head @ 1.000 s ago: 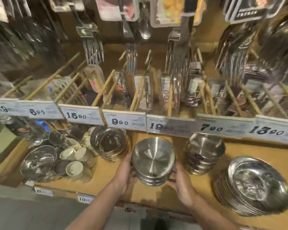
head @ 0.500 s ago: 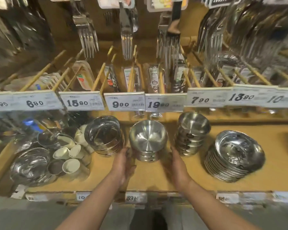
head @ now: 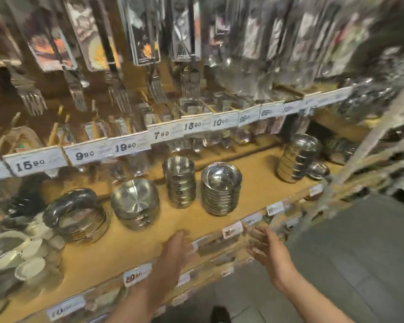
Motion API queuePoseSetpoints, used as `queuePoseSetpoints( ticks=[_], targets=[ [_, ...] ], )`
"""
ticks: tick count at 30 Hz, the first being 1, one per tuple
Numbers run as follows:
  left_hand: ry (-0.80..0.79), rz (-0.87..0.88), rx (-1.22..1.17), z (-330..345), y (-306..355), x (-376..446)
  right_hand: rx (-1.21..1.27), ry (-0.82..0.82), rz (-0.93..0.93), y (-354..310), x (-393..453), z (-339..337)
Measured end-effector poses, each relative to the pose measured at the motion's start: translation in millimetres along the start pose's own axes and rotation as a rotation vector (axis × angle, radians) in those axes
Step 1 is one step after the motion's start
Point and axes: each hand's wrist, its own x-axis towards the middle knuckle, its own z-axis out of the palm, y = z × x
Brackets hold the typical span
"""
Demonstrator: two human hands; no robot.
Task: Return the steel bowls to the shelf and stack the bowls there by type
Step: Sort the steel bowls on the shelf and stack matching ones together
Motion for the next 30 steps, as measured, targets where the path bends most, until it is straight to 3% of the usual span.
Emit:
queuePoseSetpoints(
  ticks=[8, 16, 25, 30],
  targets=[
    [-0.150, 0.030, 0.229, 106, -2, 8, 0.121, 0.120, -0.054, -19, 15, -88],
    [-0.242, 0.010, 0.244, 222, 8, 75, 0.115, 0.136, -0.061, -85, 129, -156],
    [-0.101, 0.001, -0.019, 376, 37, 207, 0.082, 0.017, -0.038, -196, 321, -210],
    [-0.056, 0.036, -0.007, 421, 53, 238, -0.011, -0.127, -0.007, -223, 377, -208]
  ],
)
